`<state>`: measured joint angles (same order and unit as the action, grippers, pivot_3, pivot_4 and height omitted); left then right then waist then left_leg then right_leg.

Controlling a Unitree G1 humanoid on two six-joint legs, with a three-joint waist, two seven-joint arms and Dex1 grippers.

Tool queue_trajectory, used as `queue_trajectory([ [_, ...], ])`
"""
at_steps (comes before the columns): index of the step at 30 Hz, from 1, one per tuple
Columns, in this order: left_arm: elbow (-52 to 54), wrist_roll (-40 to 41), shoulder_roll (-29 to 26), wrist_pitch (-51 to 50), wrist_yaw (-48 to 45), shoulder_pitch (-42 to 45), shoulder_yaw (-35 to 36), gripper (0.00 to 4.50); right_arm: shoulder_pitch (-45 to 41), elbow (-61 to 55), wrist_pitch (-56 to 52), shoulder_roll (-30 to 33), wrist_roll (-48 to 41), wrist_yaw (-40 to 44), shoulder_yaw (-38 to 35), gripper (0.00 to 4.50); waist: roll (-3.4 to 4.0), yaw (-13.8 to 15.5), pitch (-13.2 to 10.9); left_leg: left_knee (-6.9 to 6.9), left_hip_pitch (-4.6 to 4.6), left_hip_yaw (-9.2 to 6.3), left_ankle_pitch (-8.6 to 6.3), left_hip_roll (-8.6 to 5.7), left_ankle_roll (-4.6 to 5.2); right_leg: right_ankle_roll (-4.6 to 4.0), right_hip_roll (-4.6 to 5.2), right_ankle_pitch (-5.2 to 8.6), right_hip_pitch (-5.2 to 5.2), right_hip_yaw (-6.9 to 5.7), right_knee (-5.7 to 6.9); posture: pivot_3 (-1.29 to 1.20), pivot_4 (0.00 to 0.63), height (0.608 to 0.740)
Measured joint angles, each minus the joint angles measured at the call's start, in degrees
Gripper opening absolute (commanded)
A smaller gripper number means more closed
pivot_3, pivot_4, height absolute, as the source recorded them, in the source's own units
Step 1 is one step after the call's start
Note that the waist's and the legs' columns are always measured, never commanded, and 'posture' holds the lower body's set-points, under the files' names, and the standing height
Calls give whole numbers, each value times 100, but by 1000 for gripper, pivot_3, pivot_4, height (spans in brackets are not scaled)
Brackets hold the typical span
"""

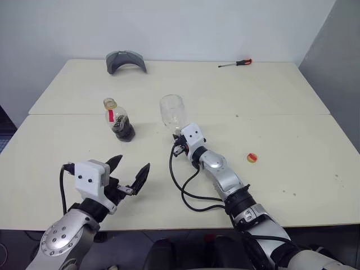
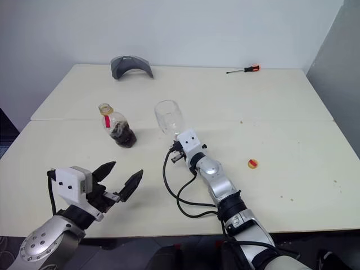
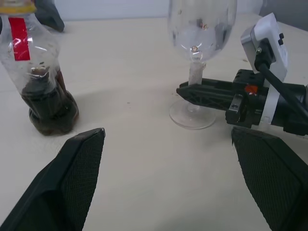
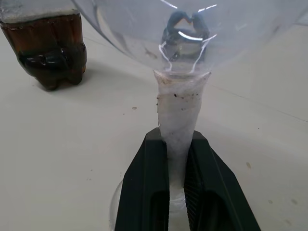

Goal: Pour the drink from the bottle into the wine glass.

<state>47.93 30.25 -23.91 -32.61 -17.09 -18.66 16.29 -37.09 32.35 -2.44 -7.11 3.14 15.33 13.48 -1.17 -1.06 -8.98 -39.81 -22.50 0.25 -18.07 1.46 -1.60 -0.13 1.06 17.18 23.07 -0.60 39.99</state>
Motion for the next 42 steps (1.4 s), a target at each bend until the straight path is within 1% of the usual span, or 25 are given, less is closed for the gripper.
queue_trajectory([
  [3,-80,-25,0,44,-20,53,-64,4500,36,14,-192,71,7,70,-10,2000,1,-10,-1,0,-5,1,0,0,0,0,0,0,4,2,0,0,150,740],
  [8,-154,-89,0,65,-87,137,-112,4500,40,12,-240,138,17,101,-30,3848,1,-48,-1,2,-6,1,0,2,0,0,-1,0,7,0,0,0,150,740],
  [10,-169,-118,0,81,-109,157,-128,4500,40,9,-255,140,17,114,-30,4492,1,-52,-1,4,-6,1,0,2,0,0,-1,0,7,1,0,0,150,740],
  [15,-297,-138,1,93,-136,242,-176,4500,150,-164,-495,141,13,195,-29,4492,1,-49,-1,3,-7,-1,0,2,1,0,-1,0,7,0,-1,0,150,740],
  [21,-422,-142,0,197,-246,394,-208,4500,562,-901,-991,197,-46,379,-22,4492,1,-50,-2,4,-9,0,-1,3,2,0,-1,0,8,1,-2,0,150,740],
  [24,-549,-143,-1,204,-261,456,-202,4500,741,-1353,-1271,354,-166,612,-15,4492,2,-47,-2,4,-9,-1,-2,2,3,0,-1,0,8,0,-2,0,150,740],
  [29,-621,-148,-6,219,-316,600,-223,4500,1073,-2040,-1753,810,-245,1057,30,4492,1,-47,-2,6,-9,-2,-2,2,4,0,-1,0,8,-1,-3,0,150,740],
  [42,-746,-206,-67,223,-441,760,-295,4500,1640,-3153,-2352,1109,-406,1141,39,4492,1,-49,-2,10,-9,-2,-2,2,4,1,-3,0,9,0,-5,0,150,740],
])
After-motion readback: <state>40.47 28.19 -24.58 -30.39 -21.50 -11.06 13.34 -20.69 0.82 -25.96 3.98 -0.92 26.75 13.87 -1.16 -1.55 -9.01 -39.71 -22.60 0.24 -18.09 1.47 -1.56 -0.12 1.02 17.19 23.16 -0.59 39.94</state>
